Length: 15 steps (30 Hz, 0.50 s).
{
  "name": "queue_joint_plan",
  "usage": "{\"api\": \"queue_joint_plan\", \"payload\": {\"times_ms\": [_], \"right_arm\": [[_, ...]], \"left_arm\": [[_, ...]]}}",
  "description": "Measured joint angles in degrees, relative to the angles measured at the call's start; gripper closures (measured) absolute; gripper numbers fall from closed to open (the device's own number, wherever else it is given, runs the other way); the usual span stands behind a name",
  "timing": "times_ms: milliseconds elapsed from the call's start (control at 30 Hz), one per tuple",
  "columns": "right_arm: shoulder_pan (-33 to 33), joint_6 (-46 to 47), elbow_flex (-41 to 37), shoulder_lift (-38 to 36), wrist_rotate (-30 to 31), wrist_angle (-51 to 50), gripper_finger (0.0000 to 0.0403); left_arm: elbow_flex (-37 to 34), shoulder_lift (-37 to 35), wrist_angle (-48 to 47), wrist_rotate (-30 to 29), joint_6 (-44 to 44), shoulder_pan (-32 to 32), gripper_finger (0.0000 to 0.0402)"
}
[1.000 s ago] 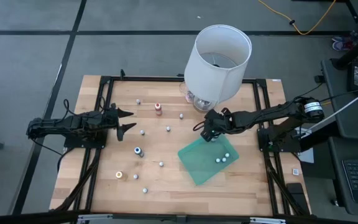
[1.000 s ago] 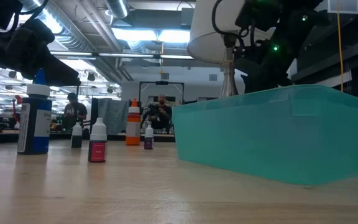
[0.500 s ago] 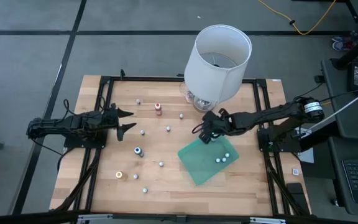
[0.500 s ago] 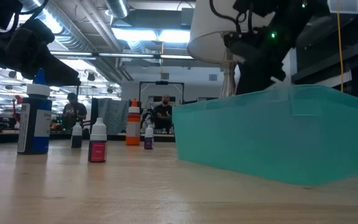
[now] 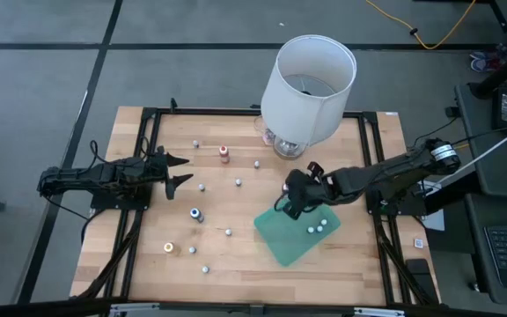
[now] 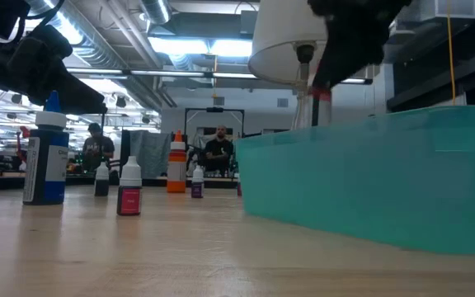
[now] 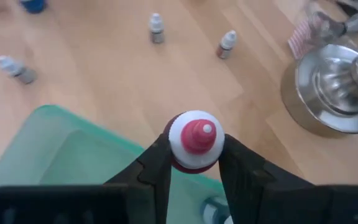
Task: Pick & Place food coloring
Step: Put the large pink food coloring bottle into the gray bin
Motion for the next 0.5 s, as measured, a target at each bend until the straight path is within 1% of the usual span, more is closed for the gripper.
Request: {"api": "queue_joint_plan", "payload": {"times_ms": [200, 367, 500], "right_arm": [[5.1, 1.3, 3.0, 0.0, 3.6, -2.8, 0.0288], [8.4, 4.2, 3.5, 0.0, 3.1, -3.3, 0.0288], [11.1, 8.3, 3.5, 0.0, 3.2, -7.2, 0.0288]], "left_arm": [[0.0, 0.0, 0.0, 0.0, 0.0, 0.0, 0.0132], [0.0, 0.0, 0.0, 0.0, 0.0, 0.0, 0.0132], [0.0, 0.0, 0.0, 0.0, 0.0, 0.0, 0.0132]]}}
